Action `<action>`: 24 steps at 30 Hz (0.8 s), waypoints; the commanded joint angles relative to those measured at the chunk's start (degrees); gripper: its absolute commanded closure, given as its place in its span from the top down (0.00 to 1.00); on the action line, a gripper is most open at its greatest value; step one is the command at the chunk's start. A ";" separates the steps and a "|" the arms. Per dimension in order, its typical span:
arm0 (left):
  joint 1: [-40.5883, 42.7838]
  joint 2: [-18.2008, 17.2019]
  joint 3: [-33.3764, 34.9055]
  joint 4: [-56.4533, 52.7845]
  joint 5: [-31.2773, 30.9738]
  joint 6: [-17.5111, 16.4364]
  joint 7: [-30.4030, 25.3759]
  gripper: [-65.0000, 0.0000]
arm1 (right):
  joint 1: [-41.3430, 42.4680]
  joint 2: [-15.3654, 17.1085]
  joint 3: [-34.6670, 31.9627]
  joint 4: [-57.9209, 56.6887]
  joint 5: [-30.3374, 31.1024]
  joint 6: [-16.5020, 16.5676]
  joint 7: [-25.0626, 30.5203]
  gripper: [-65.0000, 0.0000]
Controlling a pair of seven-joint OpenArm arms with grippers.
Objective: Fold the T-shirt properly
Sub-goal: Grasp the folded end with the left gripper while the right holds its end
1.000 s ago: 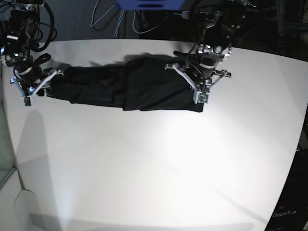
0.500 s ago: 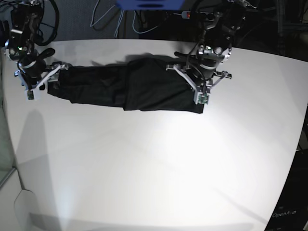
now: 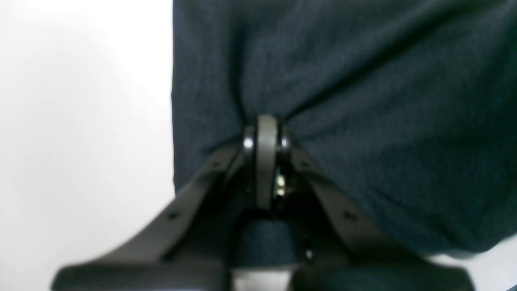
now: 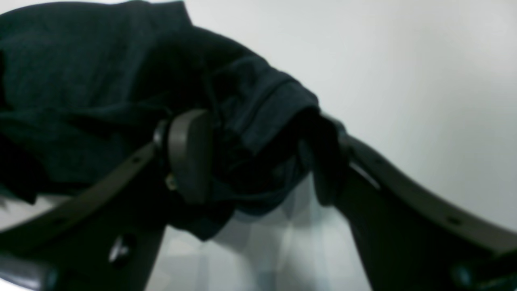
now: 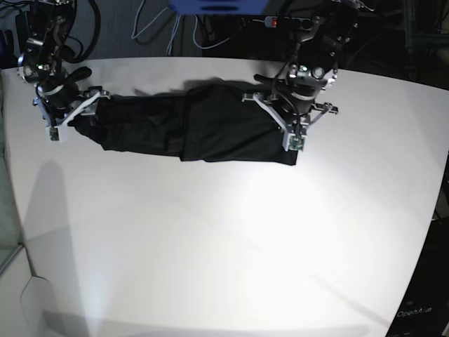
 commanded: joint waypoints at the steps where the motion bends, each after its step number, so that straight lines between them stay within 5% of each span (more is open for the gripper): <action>1: 0.05 -0.24 -0.13 0.78 0.10 0.20 0.56 0.00 | 0.24 0.64 0.33 0.81 0.41 -0.02 0.95 0.59; 11: 0.13 -0.24 -0.13 0.78 0.10 0.20 0.56 0.00 | 1.47 0.81 0.15 -7.81 0.41 -0.02 2.98 0.55; 20: -0.48 -0.24 -0.22 0.78 0.10 0.20 0.65 0.00 | 1.91 0.64 0.15 -7.81 0.41 -0.02 3.33 0.00; 24: -0.57 -0.24 -0.30 0.78 0.10 0.20 0.65 0.00 | 2.53 0.64 0.15 -7.37 0.41 -0.02 3.85 0.00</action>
